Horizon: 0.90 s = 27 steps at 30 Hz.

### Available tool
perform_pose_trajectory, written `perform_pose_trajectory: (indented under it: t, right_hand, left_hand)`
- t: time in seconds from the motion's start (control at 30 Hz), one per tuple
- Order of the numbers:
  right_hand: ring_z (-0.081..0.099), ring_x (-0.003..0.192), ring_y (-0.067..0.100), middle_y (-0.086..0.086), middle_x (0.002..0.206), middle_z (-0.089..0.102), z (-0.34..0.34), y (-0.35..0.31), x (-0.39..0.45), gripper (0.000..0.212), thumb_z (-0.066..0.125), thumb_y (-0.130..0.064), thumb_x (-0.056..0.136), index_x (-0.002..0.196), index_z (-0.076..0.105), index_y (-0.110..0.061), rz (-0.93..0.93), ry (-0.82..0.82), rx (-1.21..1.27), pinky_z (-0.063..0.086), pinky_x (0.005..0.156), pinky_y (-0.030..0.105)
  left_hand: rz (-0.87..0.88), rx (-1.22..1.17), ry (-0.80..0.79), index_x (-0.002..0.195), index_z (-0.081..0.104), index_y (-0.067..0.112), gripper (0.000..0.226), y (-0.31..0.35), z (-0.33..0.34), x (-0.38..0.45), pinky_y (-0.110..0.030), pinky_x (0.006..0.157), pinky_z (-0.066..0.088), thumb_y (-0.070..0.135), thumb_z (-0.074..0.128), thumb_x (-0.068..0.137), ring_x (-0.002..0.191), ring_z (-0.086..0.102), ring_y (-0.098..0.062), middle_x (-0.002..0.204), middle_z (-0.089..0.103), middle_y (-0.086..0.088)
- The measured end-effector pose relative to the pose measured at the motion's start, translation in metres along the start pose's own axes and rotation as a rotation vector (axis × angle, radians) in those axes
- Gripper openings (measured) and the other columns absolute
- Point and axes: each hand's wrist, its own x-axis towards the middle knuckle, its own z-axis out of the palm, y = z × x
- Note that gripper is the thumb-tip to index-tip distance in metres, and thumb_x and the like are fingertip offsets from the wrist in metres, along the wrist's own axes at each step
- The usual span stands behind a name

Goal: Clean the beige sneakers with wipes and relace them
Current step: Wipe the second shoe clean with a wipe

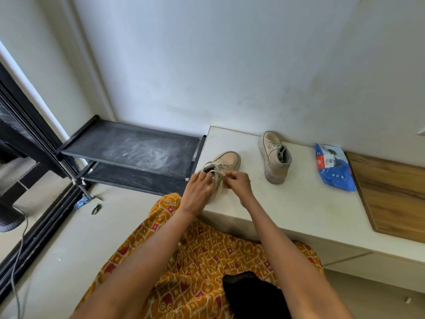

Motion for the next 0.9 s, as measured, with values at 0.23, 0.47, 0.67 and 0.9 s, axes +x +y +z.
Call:
perform_pose_trajectory:
  t: [0.23, 0.47, 0.67, 0.9]
  right_hand:
    - [0.066, 0.096, 0.020, 0.009, 0.104, 0.072, 0.007, 0.002, 0.003, 0.021, 0.065, -0.014, 0.087, 0.106, 0.072, -0.009, 0.027, 0.164, -0.186, 0.049, 0.086, 0.026]
    - [0.064, 0.096, 0.012, 0.005, 0.107, 0.071, 0.018, 0.006, -0.035, 0.022, 0.063, -0.012, 0.089, 0.110, 0.070, -0.010, -0.154, 0.150, -0.076, 0.050, 0.082, 0.019]
    - [0.065, 0.099, 0.023, 0.010, 0.109, 0.071, 0.023, -0.003, -0.017, 0.022, 0.059, -0.011, 0.090, 0.109, 0.070, -0.009, -0.156, 0.218, -0.189, 0.047, 0.080, 0.022]
    - [0.066, 0.096, 0.022, 0.010, 0.105, 0.071, 0.026, 0.008, -0.013, 0.021, 0.062, -0.014, 0.089, 0.108, 0.069, -0.009, -0.107, 0.210, -0.171, 0.047, 0.076, 0.023]
  left_hand:
    - [0.022, -0.028, -0.003, 0.094, 0.071, 0.010, 0.037, -0.002, -0.006, 0.003, -0.031, 0.067, 0.049, 0.014, 0.082, 0.059, 0.078, 0.057, -0.018, 0.089, 0.062, -0.004]
    - [0.009, -0.093, -0.059, 0.092, 0.070, 0.009, 0.030, -0.003, -0.002, 0.005, -0.030, 0.067, 0.053, 0.013, 0.081, 0.065, 0.082, 0.057, -0.019, 0.093, 0.061, -0.005]
    - [0.015, -0.101, -0.046, 0.082, 0.069, 0.012, 0.028, -0.001, -0.011, 0.006, -0.029, 0.065, 0.050, 0.011, 0.084, 0.058, 0.076, 0.057, -0.017, 0.085, 0.061, -0.003]
    - [-0.028, -0.276, -0.029, 0.079, 0.067, 0.012, 0.017, -0.028, -0.009, -0.011, -0.028, 0.055, 0.048, 0.009, 0.079, 0.068, 0.073, 0.048, -0.020, 0.086, 0.056, -0.005]
